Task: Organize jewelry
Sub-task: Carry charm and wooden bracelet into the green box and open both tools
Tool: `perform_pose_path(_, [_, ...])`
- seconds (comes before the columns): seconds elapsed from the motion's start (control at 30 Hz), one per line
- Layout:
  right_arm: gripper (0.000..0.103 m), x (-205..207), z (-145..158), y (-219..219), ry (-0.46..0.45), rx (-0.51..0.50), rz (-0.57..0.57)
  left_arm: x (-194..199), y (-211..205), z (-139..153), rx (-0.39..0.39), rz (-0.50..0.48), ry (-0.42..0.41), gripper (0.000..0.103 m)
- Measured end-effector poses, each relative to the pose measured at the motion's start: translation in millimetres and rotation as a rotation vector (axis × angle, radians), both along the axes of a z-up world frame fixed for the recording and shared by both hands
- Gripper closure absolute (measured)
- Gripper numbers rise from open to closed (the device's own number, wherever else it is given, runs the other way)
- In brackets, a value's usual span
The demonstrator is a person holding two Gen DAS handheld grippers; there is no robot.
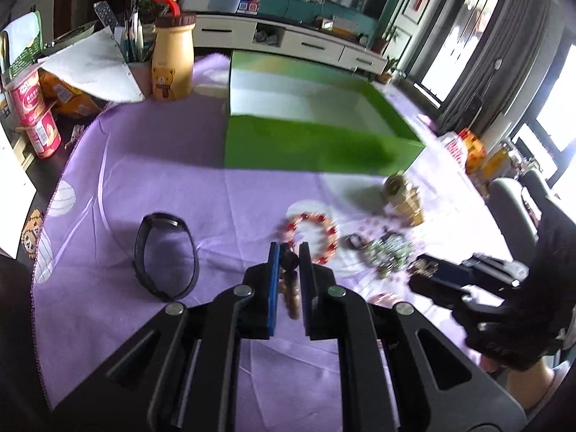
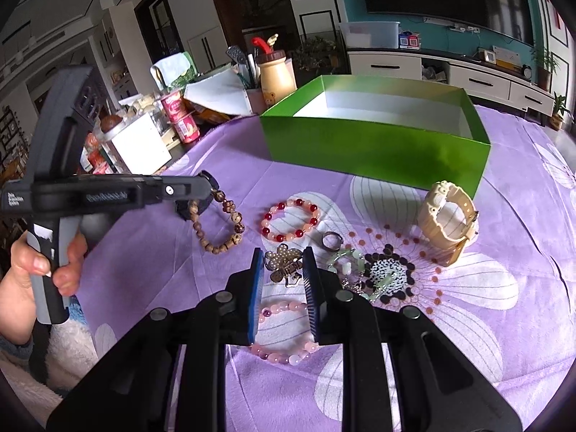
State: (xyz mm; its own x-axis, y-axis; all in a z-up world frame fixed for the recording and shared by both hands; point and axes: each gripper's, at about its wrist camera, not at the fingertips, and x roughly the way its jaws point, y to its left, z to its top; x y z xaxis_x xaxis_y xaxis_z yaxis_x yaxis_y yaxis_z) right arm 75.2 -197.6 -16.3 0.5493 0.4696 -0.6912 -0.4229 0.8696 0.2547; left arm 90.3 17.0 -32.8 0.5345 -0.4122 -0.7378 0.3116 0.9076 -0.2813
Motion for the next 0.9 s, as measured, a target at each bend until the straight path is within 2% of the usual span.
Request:
perform_pose_path(0.27, [0.081,-1,10,-11,-0.023,0.026,-0.022,5,-3,21,-0.023,0.007,-0.022,0.093])
perform_pose_path(0.47, [0.081,14,24,-23,-0.045,0.037,-0.057,19,-6,36,-0.036,0.008,-0.038,0.093])
perform_pose_path(0.67, [0.081,41,41,-35,-0.072,0.038,-0.105,46,-13,54,-0.035,0.01,-0.058,0.093])
perform_pose_path(0.9, [0.081,76,58,-47,-0.117,0.017,-0.149,94,-25,71,-0.023,0.024,-0.062,0.093])
